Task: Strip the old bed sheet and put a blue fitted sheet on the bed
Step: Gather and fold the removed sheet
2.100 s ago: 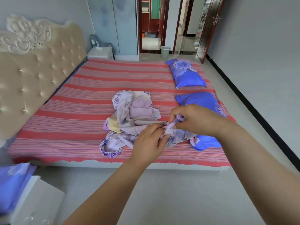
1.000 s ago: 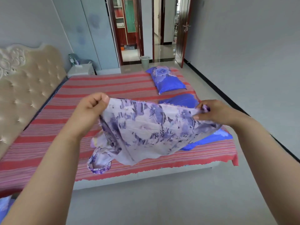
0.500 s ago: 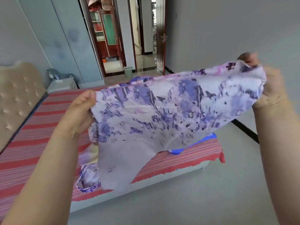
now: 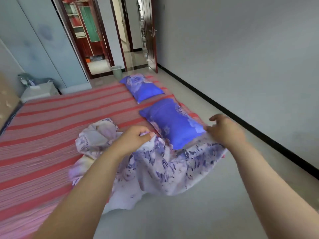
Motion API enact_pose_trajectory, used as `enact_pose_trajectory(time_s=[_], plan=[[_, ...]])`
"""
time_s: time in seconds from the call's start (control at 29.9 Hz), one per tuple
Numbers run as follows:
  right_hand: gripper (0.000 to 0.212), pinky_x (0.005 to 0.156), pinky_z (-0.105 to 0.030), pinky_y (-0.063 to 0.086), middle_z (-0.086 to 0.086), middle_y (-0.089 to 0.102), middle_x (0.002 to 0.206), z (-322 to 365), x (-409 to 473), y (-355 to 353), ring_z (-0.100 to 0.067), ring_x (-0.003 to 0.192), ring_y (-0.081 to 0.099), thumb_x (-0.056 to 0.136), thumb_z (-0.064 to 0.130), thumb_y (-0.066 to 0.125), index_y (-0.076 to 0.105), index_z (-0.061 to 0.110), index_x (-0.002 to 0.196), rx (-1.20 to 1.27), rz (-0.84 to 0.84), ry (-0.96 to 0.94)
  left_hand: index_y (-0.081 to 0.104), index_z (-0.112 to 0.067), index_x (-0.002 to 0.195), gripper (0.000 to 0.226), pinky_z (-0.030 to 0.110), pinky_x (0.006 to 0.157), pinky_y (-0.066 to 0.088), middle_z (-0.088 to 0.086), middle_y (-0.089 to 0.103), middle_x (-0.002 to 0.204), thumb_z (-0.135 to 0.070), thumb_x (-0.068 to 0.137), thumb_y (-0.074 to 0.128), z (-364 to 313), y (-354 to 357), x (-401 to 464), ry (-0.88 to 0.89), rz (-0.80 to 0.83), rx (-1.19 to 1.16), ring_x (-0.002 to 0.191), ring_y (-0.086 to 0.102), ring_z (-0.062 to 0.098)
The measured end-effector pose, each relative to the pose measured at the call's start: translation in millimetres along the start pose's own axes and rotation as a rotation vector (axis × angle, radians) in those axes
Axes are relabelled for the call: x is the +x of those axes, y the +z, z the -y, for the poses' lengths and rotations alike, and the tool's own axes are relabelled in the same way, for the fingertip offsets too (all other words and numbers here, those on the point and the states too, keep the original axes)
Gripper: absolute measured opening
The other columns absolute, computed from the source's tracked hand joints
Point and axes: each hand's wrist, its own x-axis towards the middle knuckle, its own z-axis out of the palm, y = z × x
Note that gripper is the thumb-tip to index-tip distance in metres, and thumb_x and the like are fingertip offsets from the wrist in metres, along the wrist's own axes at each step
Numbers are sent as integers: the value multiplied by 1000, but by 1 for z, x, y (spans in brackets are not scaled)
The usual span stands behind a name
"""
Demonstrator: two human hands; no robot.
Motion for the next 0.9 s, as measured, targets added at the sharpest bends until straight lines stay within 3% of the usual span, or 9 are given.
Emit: enact_pose_trajectory(time_s=[0.03,0.1,0.2,0.3,0.47,0.57,0.67,0.77,0.9], plan=[[39,77,-26,45,8,57,100,12,-11,11,-8,89,59,83,37,66,56,32,120,77,-5,-126,62,-12,69,27,30,63,36,2,53,63,-29,91,62,1,12,-2,-1,23,23,61,41,7],[47,72,-9,42,17,52,94,41,-38,32,10,75,53,85,23,68,51,36,128,256,245,-387,63,-10,71,27,29,63,40,11,58,68,-29,90,63,2,33,-10,17,80,105,62,44,9],[44,84,-4,40,18,61,107,67,-61,69,10,93,55,85,17,70,57,24,126,359,634,-541,49,-24,59,32,27,59,37,-4,49,61,-26,86,65,8,47,-28,11,117,240,58,45,8],[14,73,-14,44,16,62,77,72,-59,91,2,72,53,81,28,74,67,22,91,283,681,-528,52,-37,60,31,30,60,41,-8,55,64,-25,87,63,27,43,-46,-35,67,182,61,51,9],[39,81,-43,50,-4,65,87,90,-59,116,-20,84,61,72,54,68,63,18,87,51,762,-588,69,-30,76,13,28,61,44,-6,65,69,-25,87,64,52,36,-73,-54,-53,68,62,55,7],[38,64,-35,39,-6,51,71,106,-60,119,-20,68,46,80,42,70,58,6,81,-20,807,-618,65,-23,74,13,28,57,40,-3,58,61,-27,86,66,67,37,-87,-98,-154,-50,55,48,7],[37,60,-29,29,-1,41,67,116,-64,117,-11,63,37,87,37,65,56,1,78,-38,849,-667,57,-20,77,16,19,52,33,-6,49,54,-28,84,70,73,33,-97,-131,-239,-187,48,41,3],[34,56,-20,29,7,39,64,120,-69,115,-6,59,36,91,39,59,55,7,80,18,780,-686,48,-28,75,23,26,54,37,-11,51,57,-38,85,66,82,28,-102,-147,-250,-107,51,43,3],[22,67,-21,41,9,54,68,125,-71,104,-6,66,48,89,43,59,60,23,80,28,640,-732,41,-31,74,29,30,60,43,-9,50,64,-41,82,68,93,24,-111,-156,-321,59,59,47,6]])
